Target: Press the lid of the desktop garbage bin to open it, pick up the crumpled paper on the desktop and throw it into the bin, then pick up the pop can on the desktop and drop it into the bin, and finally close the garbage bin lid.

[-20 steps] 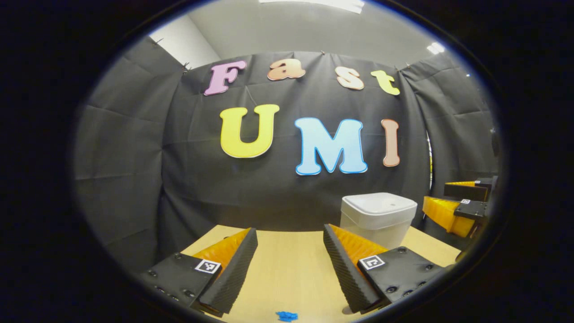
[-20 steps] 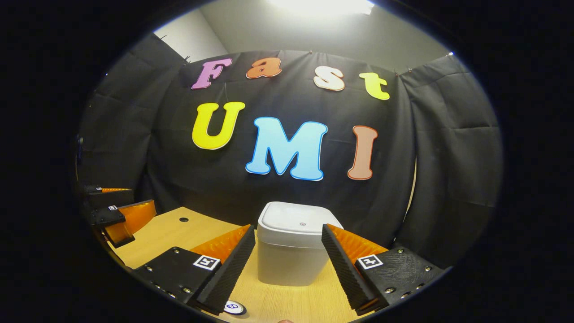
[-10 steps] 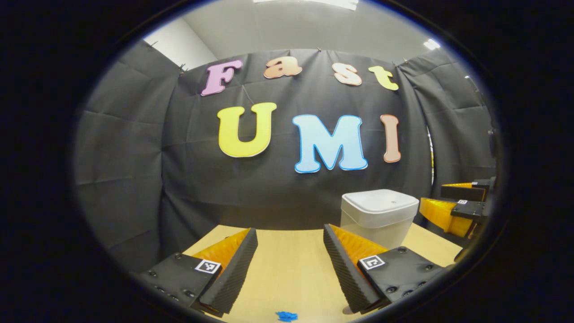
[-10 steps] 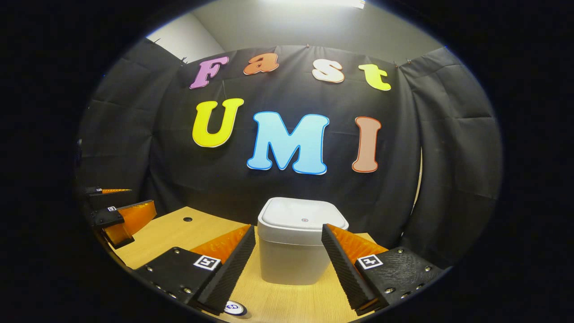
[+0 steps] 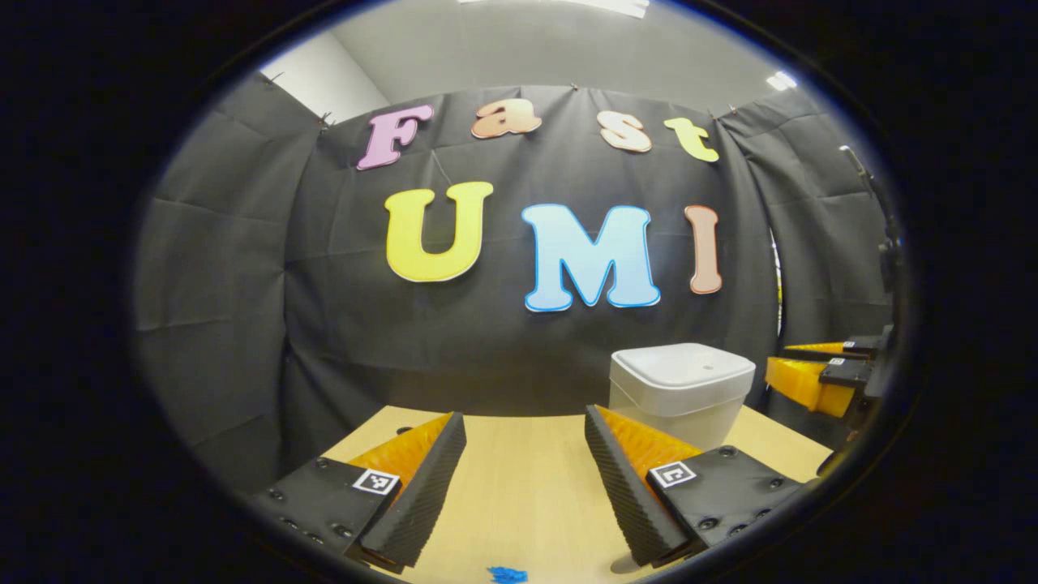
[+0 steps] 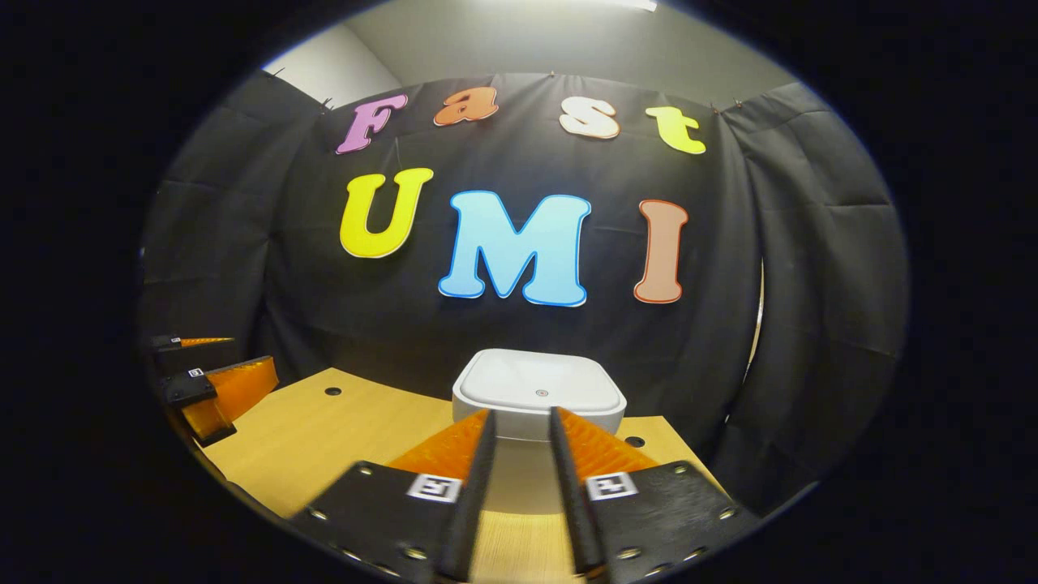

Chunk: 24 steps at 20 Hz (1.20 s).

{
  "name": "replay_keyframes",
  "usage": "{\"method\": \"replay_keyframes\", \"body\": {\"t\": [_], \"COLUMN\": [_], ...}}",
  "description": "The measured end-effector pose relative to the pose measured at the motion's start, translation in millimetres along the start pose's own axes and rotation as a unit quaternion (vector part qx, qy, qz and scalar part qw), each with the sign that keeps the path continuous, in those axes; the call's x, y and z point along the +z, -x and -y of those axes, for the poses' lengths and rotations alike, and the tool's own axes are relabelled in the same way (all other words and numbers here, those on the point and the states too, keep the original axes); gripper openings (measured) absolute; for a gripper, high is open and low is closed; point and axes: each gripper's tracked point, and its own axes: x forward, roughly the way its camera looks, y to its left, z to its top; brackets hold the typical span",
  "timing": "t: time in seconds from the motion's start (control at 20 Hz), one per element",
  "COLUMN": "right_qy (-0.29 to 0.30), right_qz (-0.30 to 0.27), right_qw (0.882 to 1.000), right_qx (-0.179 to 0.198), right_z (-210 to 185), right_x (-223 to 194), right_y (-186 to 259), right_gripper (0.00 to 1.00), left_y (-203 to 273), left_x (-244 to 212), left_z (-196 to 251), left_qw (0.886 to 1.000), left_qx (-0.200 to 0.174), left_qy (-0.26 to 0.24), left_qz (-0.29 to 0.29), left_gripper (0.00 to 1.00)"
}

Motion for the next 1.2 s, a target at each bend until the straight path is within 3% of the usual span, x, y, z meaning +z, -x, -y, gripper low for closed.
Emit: {"method": "replay_keyframes", "body": {"t": [0.05, 0.3, 0.35, 0.45, 0.55, 0.6, 0.65, 0.7, 0.75, 0.8, 1.2], "right_qy": [-0.002, 0.0, 0.006, -0.004, -0.011, -0.018, -0.024, -0.024, -0.022, -0.02, 0.007], "right_qz": [0.0, 0.003, -0.001, -0.001, 0.0, 0.001, 0.0, 0.0, 0.001, 0.005, 0.009], "right_qw": [1.0, 1.0, 1.0, 1.0, 1.0, 1.0, 1.0, 1.0, 1.0, 1.0, 1.0], "right_qx": [0.003, 0.015, -0.004, 0.015, 0.012, 0.014, 0.014, 0.013, 0.012, 0.013, 0.006], "right_z": [-1, -7, -3, -7, -5, -4, -3, 0, 3, 4, 15], "right_x": [-2, -2, -4, -4, -4, -4, -4, -4, -5, -3, 1], "right_y": [-3, -10, -21, -15, -22, -25, -25, -29, -36, -41, -93], "right_gripper": [0.19, 0.19, 0.19, 0.09, 0.09, 0.0, 0.02, 0.02, 0.02, 0.02, 0.02], "left_y": [-1, -5, -6, -6, -6, -6, -6, -4, -4, -4, 2], "left_x": [0, -3, -4, -5, -5, -6, -7, -7, -8, -9, -14], "left_z": [1, -1, -1, -1, -3, -4, -5, -7, -7, -7, -5], "left_qw": [1.0, 1.0, 1.0, 1.0, 1.0, 1.0, 1.0, 1.0, 1.0, 1.0, 1.0], "left_qx": [-0.001, -0.002, -0.001, 0.0, 0.002, 0.003, 0.005, 0.006, 0.007, 0.006, 0.004], "left_qy": [0.0, 0.004, 0.005, 0.006, 0.008, 0.008, 0.009, 0.01, 0.011, 0.012, 0.009], "left_qz": [0.0, -0.005, -0.006, -0.007, -0.009, -0.009, -0.01, -0.01, -0.011, -0.013, -0.02], "left_gripper": [1.0, 1.0, 1.0, 1.0, 0.94, 0.92, 0.96, 0.92, 0.97, 0.92, 0.96]}}
